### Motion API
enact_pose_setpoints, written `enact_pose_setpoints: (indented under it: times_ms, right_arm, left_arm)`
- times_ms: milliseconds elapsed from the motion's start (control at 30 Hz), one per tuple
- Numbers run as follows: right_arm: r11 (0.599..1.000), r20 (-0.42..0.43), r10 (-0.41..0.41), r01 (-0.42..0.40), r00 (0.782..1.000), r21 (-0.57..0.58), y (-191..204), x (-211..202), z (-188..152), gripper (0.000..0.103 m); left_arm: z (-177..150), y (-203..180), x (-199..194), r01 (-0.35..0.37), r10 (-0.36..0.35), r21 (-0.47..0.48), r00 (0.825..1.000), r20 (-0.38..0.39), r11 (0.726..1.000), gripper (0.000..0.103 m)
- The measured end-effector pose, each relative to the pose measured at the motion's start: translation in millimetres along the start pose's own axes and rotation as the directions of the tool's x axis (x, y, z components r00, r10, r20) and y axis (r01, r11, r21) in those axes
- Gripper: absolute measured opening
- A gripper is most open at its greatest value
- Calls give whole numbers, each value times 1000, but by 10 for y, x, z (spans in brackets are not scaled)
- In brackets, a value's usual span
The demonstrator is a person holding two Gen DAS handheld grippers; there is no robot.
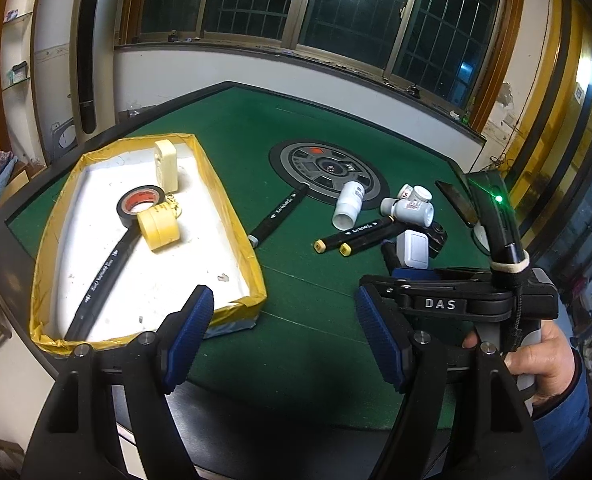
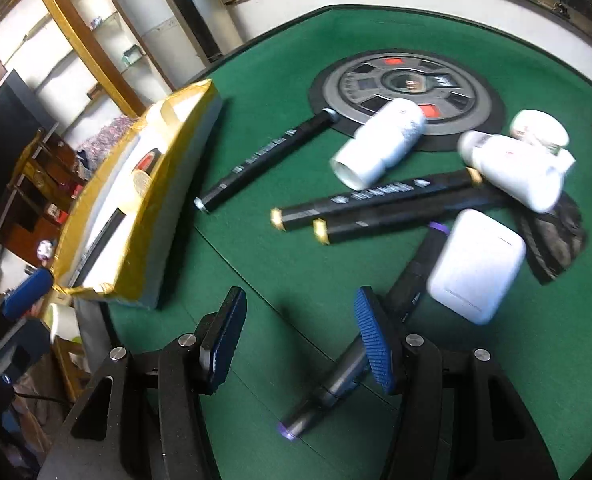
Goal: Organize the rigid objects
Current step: 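Grasp the purple-capped black marker with the left gripper while the right grasps the white square box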
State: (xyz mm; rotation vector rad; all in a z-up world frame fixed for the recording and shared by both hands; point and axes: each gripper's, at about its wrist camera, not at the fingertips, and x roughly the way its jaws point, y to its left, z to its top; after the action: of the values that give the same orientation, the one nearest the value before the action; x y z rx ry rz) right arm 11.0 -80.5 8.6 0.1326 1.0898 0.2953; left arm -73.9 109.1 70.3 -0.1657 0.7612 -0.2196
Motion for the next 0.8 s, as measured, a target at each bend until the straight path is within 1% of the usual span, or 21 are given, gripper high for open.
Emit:
enact_pose_setpoints:
  times_ms: [67, 133, 167, 233, 267, 300, 367, 400, 467, 533, 567, 633, 667, 733, 767, 800]
  right_arm:
    - [1000, 17, -5, 4, 1000, 22, -92, -89, -43, 51]
    - [998, 56, 17, -20, 998, 63, -238, -248, -106, 51]
    - [998, 72, 32, -37, 997, 59, -311, -327, -120, 51]
    - [992, 130, 44, -59, 990, 112, -501, -494, -151, 51]
    - [986, 171, 66, -90, 983, 138, -591, -561, -161, 51]
    - [980, 199, 64, -99, 978, 173, -688, -619, -157, 51]
    - [959, 242, 68, -130, 968, 253, -876, -697, -152, 51]
    - [946, 260, 74, -150, 963, 287, -953, -727, -153, 51]
    - [924, 289, 85, -184, 954, 335, -1059, -790, -179, 51]
    - [912, 317, 81, -198, 945, 358, -1117, -845, -195, 51]
    - [913, 325, 70, -191, 943, 360, -1112, -864, -189, 51]
    - [918, 330, 44, -168, 943, 359, -1120, -890, -176, 51]
    - [915, 330, 45, -172, 943, 364, -1120, -891, -181, 51]
    - [906, 331, 70, -198, 941, 373, -1166, -889, -179, 51]
    - [905, 333, 69, -200, 940, 375, -1173, -891, -172, 51]
    - [906, 336, 64, -196, 940, 376, -1181, -899, -172, 51]
  left_arm:
    - [-23, -11, 36, 20, -20, -4, 1000, -11, 1000, 73]
    - [-57, -33, 103, 49, -49, -4, 998, -31, 999, 73]
    - [-76, -53, 149, 65, -65, -3, 997, -41, 998, 73]
    - [-108, -120, 263, 95, -94, 7, 993, -68, 995, 73]
    - [-119, -160, 314, 106, -104, 12, 991, -82, 994, 73]
    - [-132, -227, 399, 132, -129, 19, 986, -109, 991, 73]
    - [-141, -341, 516, 186, -181, 20, 972, -150, 982, 73]
    - [-131, -410, 584, 220, -215, 9, 962, -169, 975, 73]
    - [-104, -577, 745, 286, -285, -27, 935, -211, 958, 73]
    - [-77, -746, 916, 316, -323, -67, 913, -248, 946, 73]
    - [-56, -818, 990, 322, -332, -81, 907, -260, 943, 73]
    - [-12, -1012, 1200, 305, -327, -118, 893, -310, 945, 73]
    - [5, -1087, 1256, 294, -314, -111, 894, -321, 949, 73]
    - [34, -1297, 1378, 215, -213, -34, 916, -339, 976, 73]
    - [35, -1382, 1434, 160, -144, 17, 926, -349, 987, 73]
    - [45, -1479, 1452, 120, -88, 77, 940, -329, 990, 73]
